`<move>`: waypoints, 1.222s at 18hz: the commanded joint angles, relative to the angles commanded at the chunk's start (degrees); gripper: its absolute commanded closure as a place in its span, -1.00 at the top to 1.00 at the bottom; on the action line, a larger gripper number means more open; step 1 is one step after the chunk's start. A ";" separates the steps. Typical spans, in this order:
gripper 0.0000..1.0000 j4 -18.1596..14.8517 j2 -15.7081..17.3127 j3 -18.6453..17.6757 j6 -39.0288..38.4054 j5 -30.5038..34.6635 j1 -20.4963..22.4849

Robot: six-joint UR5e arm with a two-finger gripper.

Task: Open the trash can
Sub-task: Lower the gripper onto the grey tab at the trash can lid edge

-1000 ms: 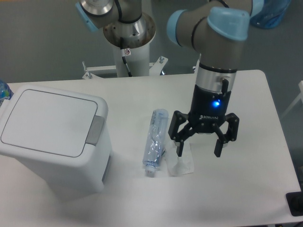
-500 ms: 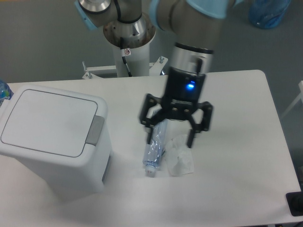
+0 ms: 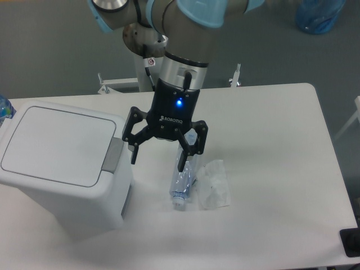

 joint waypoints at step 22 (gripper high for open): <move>1.00 0.09 0.70 -1.76 -4.75 2.46 -3.60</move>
